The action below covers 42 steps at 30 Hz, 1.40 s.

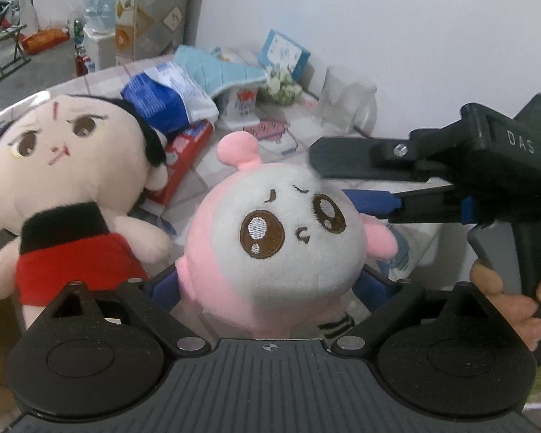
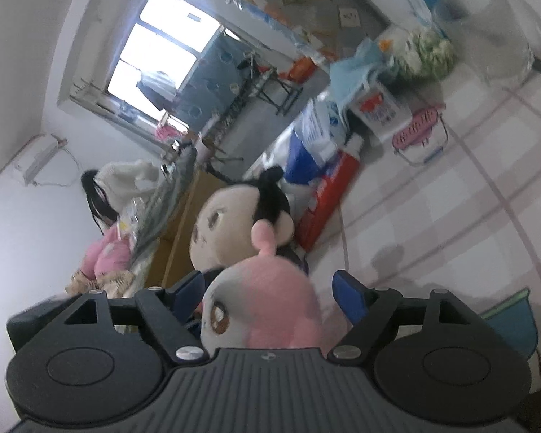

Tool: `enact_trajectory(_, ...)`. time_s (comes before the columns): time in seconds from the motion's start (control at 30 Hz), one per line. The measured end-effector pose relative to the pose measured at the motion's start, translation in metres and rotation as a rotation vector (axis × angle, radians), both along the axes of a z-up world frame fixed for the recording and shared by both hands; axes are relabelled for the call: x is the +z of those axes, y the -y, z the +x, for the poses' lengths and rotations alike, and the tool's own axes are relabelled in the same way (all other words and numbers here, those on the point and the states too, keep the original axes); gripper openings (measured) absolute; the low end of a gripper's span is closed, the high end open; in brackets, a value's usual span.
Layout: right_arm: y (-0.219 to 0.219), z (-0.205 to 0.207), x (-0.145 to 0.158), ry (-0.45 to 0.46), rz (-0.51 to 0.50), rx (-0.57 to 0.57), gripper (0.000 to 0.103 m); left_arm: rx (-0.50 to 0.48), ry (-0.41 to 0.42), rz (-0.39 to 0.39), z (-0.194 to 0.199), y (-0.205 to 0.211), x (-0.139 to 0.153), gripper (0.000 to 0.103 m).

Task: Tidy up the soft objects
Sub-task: 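Lift the pink round plush with the left tool while the right tool releases it, then grasp the blue-and-white tissue pack with the right tool while the left tool holds the plush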

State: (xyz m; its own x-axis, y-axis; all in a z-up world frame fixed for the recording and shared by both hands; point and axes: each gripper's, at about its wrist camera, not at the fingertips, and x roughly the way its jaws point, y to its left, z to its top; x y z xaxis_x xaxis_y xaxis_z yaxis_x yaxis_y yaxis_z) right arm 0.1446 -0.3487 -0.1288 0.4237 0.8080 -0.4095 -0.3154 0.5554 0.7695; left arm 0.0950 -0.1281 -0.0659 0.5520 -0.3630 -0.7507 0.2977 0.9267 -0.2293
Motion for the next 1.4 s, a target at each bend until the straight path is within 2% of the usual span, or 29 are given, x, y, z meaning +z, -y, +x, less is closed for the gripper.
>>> enact_trajectory(0.4,0.017,0.009,0.036,0.128,0.036,-0.107,0.067,0.122,0.142,-0.129,-0.011,-0.046,0.044,0.096)
enact_trajectory(0.57,0.011,0.025,0.040,0.162,-0.021,-0.154,0.066,0.194,0.191,-0.154,-0.016,-0.070,0.057,0.096)
enact_trajectory(0.73,-0.016,0.057,0.038,0.176,-0.057,-0.128,0.060,0.267,0.226,-0.167,-0.016,-0.095,0.063,0.096)
enact_trajectory(0.8,-0.029,0.072,0.038,0.177,-0.081,-0.121,0.058,0.289,0.227,-0.172,-0.016,-0.104,0.062,0.096)
enact_trajectory(0.97,-0.068,0.117,0.024,0.176,-0.228,-0.143,0.057,0.315,0.214,-0.175,-0.010,-0.118,0.057,0.096)
enact_trajectory(1.1,-0.085,0.147,0.011,0.144,-0.275,-0.156,0.057,0.329,0.207,-0.183,-0.012,-0.127,0.054,0.096)
enact_trajectory(1.2,-0.097,0.161,0.005,0.139,-0.309,-0.152,0.052,0.339,0.200,-0.189,-0.015,-0.135,0.052,0.096)
enact_trajectory(1.3,-0.107,0.170,0.001,0.141,-0.343,-0.138,0.040,0.348,0.199,-0.192,-0.019,-0.138,0.053,0.096)
enact_trajectory(1.33,-0.110,0.172,0.000,0.145,-0.356,-0.136,0.034,0.351,0.200,-0.192,-0.019,-0.139,0.053,0.096)
enact_trajectory(1.4,-0.115,0.172,0.000,0.166,-0.380,-0.130,0.032,0.356,0.200,-0.191,-0.020,-0.140,0.053,0.096)
